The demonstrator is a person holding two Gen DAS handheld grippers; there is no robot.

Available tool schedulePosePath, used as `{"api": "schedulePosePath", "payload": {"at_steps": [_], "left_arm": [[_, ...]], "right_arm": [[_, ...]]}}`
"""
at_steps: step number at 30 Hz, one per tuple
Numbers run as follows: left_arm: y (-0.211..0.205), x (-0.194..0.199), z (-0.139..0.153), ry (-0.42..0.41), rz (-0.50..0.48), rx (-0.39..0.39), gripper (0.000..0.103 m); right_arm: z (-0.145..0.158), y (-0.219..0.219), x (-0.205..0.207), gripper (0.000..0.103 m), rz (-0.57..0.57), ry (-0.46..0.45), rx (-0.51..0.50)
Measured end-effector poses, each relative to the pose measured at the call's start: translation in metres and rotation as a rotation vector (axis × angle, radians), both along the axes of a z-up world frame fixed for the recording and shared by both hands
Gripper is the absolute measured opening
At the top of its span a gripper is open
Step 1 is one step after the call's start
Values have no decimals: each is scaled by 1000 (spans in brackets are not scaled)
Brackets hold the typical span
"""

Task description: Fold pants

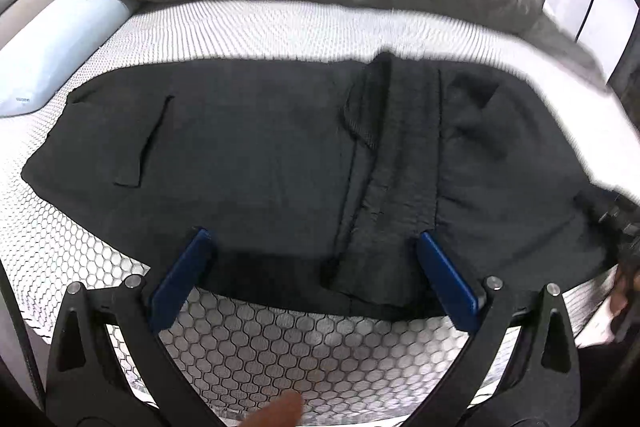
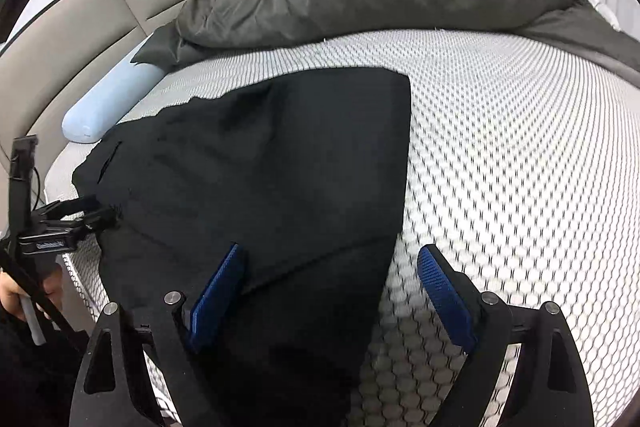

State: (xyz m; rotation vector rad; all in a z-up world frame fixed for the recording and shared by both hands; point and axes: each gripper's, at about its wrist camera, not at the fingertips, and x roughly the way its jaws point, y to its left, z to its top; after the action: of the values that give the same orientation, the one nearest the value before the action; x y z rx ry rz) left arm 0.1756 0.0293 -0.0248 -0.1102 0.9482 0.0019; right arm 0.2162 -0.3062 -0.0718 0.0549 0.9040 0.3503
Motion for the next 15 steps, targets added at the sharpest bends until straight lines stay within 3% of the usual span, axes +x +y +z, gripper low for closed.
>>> {"api": "schedulePosePath", "payload": {"at_steps": [4,6,9,13,14,15], "left_arm": [[4,34,20,-30,-12,-97,102],[-2,66,21,11,-58,-141,102],[-17,122,11,113,-114,-246,91],[-29,178,-29,237,-136,-255,82],[-29,180,-35,232,-129,-259,81],[-29,180,-36,197,-125,-267,72]], "right_arm": [[4,-2,0,90,1,-15,14],[4,-4,0,90,5,-14,21],[2,-4,1,90,11,1,29],[-7,-4,4,90,17,28,28],[-8,-5,4,90,21,27,27],[-9,-5,5,90,23,27,28]]}}
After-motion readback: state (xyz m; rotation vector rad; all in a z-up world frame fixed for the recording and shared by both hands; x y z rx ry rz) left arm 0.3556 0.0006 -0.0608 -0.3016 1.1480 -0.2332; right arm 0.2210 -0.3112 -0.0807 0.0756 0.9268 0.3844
